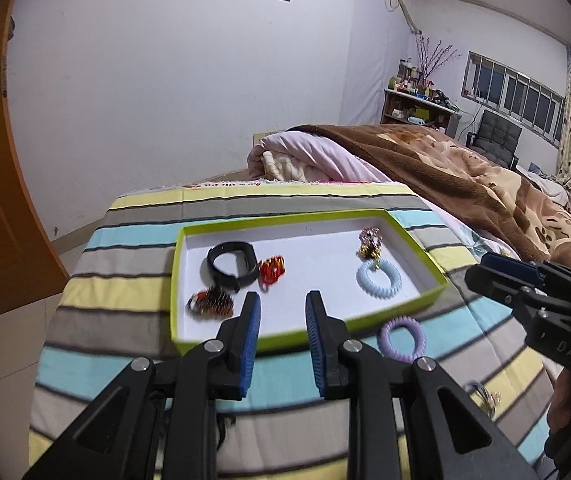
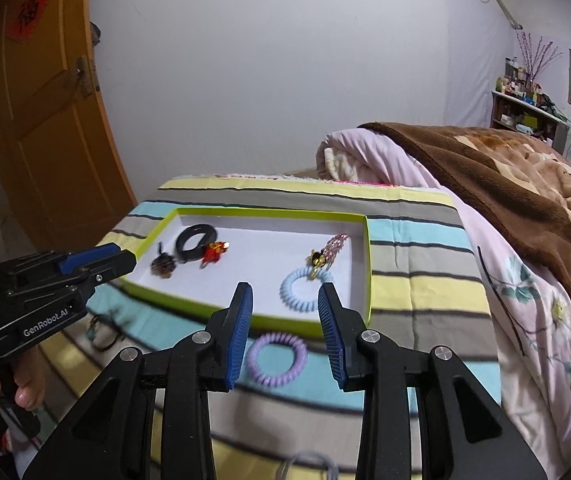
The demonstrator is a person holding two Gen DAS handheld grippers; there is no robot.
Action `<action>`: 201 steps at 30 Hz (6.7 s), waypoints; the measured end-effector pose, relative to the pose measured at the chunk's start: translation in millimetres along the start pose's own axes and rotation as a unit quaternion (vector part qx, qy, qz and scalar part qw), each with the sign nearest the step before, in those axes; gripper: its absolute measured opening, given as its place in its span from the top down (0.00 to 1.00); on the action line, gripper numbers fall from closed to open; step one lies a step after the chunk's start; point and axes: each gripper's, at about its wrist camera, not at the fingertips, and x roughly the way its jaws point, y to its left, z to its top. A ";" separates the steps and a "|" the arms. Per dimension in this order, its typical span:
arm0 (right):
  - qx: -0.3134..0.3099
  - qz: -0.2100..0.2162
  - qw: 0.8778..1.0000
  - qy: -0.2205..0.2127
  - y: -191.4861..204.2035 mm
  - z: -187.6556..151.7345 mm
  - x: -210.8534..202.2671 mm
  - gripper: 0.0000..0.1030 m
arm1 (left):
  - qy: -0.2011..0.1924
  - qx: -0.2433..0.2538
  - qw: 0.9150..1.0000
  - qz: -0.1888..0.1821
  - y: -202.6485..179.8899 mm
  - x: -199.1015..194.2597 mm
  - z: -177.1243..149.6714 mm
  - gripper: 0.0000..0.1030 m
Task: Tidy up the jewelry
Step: 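Withdraw both tools from the tray toward the remaining jewelry, then grasp the red beaded ornament with the left gripper while the right grasps the grey hair tie, then lift both held items and carry them toward the green tray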
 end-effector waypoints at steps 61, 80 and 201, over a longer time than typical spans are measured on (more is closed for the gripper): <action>0.033 0.005 0.999 0.012 2.9 -107.5 -78.6 0.66 | -0.011 -0.039 0.999 -0.008 12.5 -89.2 -113.7 0.76; 0.063 -0.023 0.996 0.066 -27.2 -120.6 -33.0 0.66 | 0.040 -0.027 0.999 -0.018 -6.9 -41.4 -119.3 0.62; -0.024 -0.001 1.000 0.006 0.0 19.4 59.5 0.85 | -0.014 -0.010 1.000 0.007 16.2 43.5 4.2 0.88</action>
